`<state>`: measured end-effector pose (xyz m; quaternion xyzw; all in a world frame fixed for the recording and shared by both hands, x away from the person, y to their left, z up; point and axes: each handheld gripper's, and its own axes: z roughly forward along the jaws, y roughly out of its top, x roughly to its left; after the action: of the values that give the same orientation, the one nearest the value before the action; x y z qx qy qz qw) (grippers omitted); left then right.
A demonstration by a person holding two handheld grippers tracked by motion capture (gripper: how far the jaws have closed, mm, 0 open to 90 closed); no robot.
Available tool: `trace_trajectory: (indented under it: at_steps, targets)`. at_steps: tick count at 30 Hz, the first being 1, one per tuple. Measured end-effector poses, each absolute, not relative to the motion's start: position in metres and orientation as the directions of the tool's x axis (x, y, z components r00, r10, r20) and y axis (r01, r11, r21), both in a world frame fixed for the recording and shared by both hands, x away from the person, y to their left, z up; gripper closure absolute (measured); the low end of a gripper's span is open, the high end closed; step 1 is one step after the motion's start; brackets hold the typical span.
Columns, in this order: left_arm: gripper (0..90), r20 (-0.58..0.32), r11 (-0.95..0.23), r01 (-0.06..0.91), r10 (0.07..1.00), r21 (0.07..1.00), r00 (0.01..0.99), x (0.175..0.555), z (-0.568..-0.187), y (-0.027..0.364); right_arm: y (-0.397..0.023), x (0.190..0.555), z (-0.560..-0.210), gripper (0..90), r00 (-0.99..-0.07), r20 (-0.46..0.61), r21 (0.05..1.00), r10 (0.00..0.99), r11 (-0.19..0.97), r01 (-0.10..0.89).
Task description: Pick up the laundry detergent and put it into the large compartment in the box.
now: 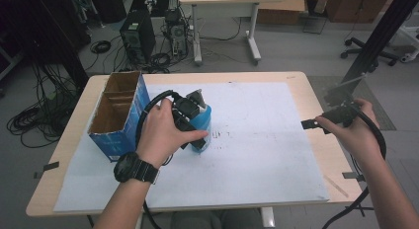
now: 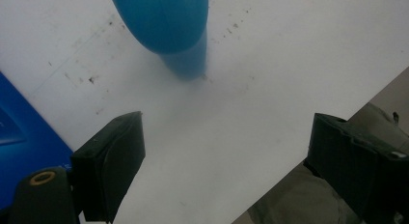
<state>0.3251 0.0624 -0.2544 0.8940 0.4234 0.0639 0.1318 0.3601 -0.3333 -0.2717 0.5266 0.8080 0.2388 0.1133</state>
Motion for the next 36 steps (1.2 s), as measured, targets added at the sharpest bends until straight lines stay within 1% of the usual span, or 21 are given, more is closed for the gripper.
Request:
trace_trajectory:
  at_steps: [17,25,36]
  targets:
    - [12.2,0.01,-0.614,0.732,0.768,0.294,0.64,0.325,-0.249,0.059,-0.338,0.358,-0.269,14.1,-0.413,0.075,0.511,0.908,0.321,0.798]
    - [10.2,0.013,-0.58,0.754,0.795,0.31,0.606,0.327,-0.245,0.059,-0.336,0.358,-0.268,14.1,-0.419,0.074,0.513,0.905,0.326,0.794]
    - [9.9,0.027,-0.544,0.779,0.824,0.31,0.565,0.335,-0.236,0.05,-0.333,0.359,-0.267,13.8,-0.426,0.072,0.509,0.902,0.334,0.793]
